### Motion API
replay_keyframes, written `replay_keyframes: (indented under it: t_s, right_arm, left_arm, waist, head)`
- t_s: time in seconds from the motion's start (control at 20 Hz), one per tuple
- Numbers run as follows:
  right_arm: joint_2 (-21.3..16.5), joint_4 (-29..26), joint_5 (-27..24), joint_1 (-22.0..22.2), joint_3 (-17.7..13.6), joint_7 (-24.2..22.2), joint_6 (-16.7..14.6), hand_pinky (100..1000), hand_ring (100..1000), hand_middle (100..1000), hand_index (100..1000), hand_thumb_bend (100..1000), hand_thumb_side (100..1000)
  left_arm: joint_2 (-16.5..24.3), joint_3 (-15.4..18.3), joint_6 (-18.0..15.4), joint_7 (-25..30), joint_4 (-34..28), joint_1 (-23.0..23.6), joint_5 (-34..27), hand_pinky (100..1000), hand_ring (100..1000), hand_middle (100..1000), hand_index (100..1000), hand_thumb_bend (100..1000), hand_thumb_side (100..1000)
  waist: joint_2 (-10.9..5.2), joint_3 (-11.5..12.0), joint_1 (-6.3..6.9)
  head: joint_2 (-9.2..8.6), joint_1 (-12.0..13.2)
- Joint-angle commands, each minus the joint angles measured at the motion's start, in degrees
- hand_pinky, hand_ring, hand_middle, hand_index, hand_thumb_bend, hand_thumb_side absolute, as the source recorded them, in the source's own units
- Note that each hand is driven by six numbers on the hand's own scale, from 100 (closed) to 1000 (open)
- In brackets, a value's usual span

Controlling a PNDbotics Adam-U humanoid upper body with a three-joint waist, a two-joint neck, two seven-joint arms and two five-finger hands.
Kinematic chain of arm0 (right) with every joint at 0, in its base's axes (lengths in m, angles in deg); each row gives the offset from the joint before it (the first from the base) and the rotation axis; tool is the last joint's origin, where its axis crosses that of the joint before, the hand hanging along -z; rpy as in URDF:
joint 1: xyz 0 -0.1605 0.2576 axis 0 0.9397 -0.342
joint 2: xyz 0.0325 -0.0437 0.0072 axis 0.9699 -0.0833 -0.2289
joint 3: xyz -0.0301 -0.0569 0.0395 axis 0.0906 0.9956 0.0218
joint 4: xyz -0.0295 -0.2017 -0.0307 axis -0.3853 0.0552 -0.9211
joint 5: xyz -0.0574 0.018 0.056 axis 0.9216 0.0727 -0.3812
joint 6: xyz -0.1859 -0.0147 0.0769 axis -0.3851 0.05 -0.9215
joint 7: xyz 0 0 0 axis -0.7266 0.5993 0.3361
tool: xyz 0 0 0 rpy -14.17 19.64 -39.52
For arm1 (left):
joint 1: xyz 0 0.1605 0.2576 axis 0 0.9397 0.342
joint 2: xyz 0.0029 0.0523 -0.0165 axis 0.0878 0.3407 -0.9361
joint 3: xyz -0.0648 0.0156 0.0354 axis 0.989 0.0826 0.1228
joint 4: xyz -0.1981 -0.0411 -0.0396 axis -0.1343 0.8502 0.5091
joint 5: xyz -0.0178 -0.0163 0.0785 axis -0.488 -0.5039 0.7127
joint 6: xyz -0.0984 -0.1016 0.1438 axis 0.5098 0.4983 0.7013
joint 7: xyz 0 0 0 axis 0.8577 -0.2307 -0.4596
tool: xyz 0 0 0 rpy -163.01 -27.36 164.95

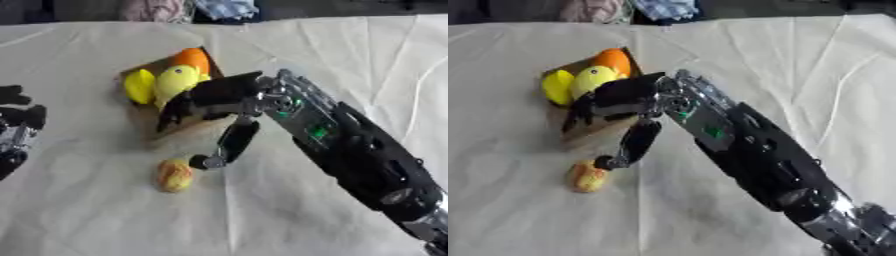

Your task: Pick up objects on the table and place them in the box.

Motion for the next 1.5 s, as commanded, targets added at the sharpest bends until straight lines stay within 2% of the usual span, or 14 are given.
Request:
replay_keyframes:
  t_s: [0.05, 0.55, 1.0, 1.2, 1.5]
  right_arm:
    - [0.8, 2.0, 0.4, -0.7, 0.3, -1.8, -1.1, 764, 788, 846, 906, 282, 379]
    - [3.3, 8.6, 5.1, -0.7, 0.2, -0.9, -4.3, 764, 787, 834, 890, 291, 361]
    - [5.3, 12.2, 8.3, -0.2, 0.3, 2.2, -6.4, 752, 766, 777, 817, 260, 313]
    - [6.1, 12.9, 8.7, 0.1, 0.6, 3.3, -7.2, 750, 762, 768, 794, 250, 295]
    - [7.2, 13.6, 8.3, 0.6, 1.4, 2.0, -8.6, 748, 761, 755, 752, 208, 253]
  left_arm:
    - [0.8, 0.4, 0.0, 0.3, -1.0, -0.4, 0.4, 640, 583, 622, 768, 483, 457]
    - [0.6, 0.2, 0.0, 1.0, -1.0, -0.4, 0.7, 641, 583, 622, 770, 487, 459]
    - [0.5, 0.2, 0.0, 1.2, -1.0, -0.5, 0.7, 641, 582, 621, 771, 489, 460]
    - [0.5, 0.1, 0.0, 1.3, -1.0, -0.6, 0.8, 641, 582, 619, 771, 491, 460]
    - [0.5, 0.1, 0.1, 1.3, -0.9, -0.6, 0.9, 641, 582, 617, 772, 493, 461]
  waist:
    - [-0.69, 0.1, 0.28]
    - [-0.54, 0.3, 0.26]
    - [-0.51, 0.4, 0.30]
    - [-0.51, 0.3, 0.24]
    - [-0.52, 0.4, 0.18]
  head:
    - [-0.39, 0.2]
    - [-0.20, 0.2]
    - [-0.23, -0.1]
    - [-0.24, -0.1]
    - [-0.23, -0.1]
